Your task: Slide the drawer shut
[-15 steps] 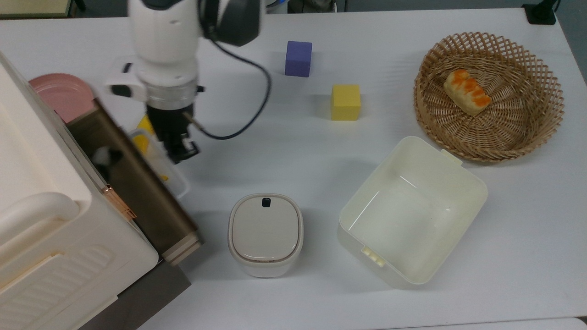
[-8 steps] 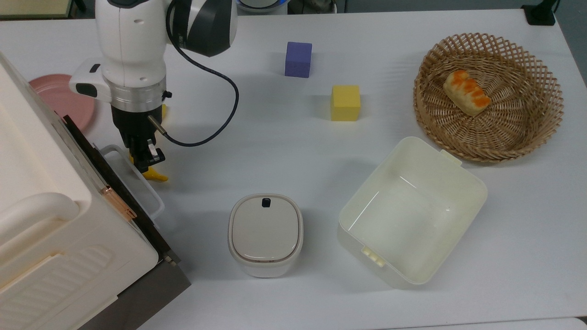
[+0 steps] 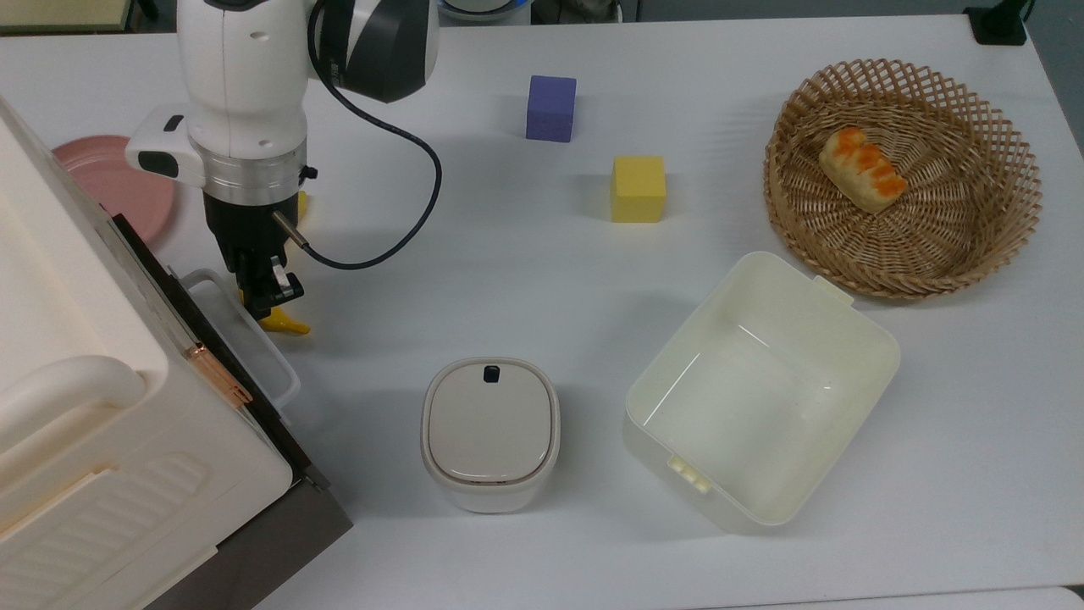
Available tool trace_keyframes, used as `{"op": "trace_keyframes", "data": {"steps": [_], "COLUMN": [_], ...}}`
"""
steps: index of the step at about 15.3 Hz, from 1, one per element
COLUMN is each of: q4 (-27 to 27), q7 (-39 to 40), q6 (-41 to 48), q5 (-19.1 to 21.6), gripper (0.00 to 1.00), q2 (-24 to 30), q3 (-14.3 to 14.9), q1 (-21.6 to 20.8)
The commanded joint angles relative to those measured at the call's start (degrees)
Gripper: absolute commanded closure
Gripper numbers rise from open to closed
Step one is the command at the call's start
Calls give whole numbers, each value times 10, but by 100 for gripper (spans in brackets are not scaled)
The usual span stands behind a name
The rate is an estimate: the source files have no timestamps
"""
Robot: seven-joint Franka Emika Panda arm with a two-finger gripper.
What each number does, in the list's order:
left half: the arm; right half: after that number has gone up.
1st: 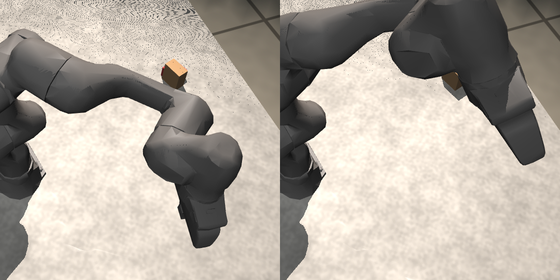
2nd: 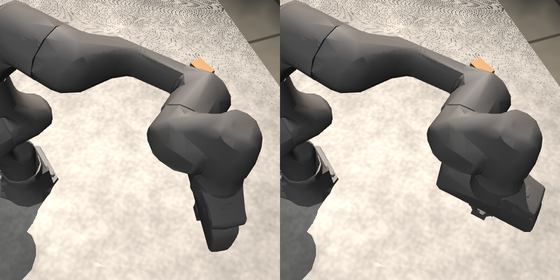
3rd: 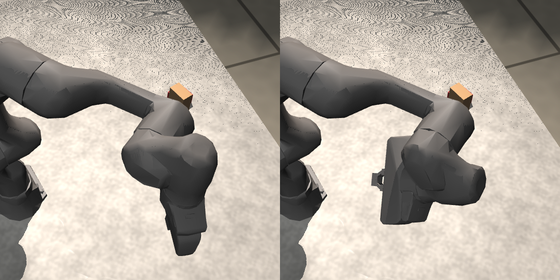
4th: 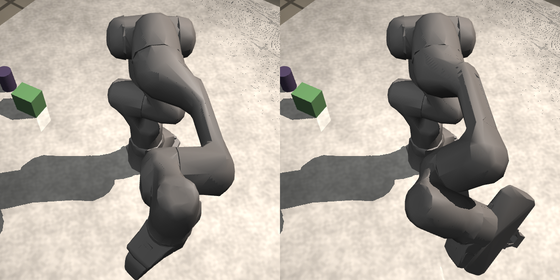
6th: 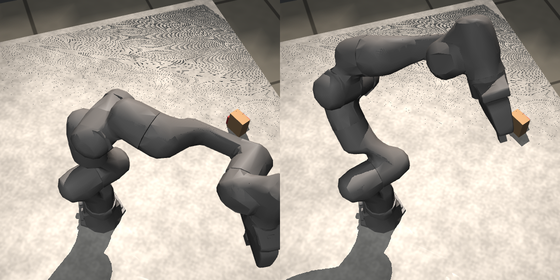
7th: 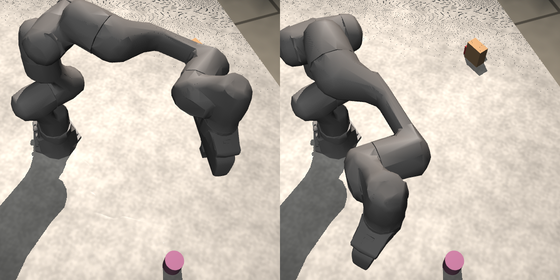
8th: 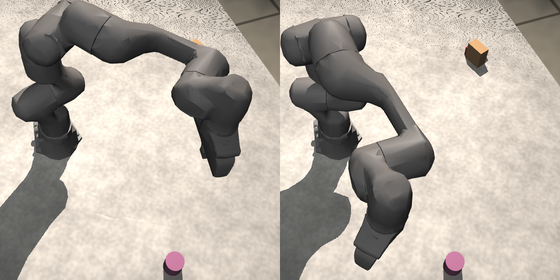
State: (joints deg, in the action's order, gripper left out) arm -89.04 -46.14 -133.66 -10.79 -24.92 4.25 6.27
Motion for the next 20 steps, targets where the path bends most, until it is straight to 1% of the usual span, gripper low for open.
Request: {"op": "trace_keyframes", "data": {"steps": [1, 3, 7, 8, 9, 11, 13, 15, 16, 18, 19, 20], "q4": [4, 20, 23, 22, 22, 15, -10, -33, -39, -45, -45, -46], "q7": [-4, -4, 0, 8, 24, 64, 107, 142, 153, 172, 187, 204], "q6": [-8, -9, -10, -10, -9, -5, -2, 2, 9, 44, 66, 89], "q5": [-14, -24, -27, -27, -27, -26, -22, -20, -20, -19, -18, -18], "gripper": [98, 98, 97, 92, 89, 85, 72, 64, 57, 46, 40, 29], "q2": [4, 3, 4, 7, 11, 22, 44, 65, 73, 89, 96, 102], "q3": [9, 13, 15, 15, 15, 15, 15, 14, 14, 14, 14, 14], "q1": [-5, 1, 7, 7, 6, 5, 3, 1, -1, -3, -9, -16]}}
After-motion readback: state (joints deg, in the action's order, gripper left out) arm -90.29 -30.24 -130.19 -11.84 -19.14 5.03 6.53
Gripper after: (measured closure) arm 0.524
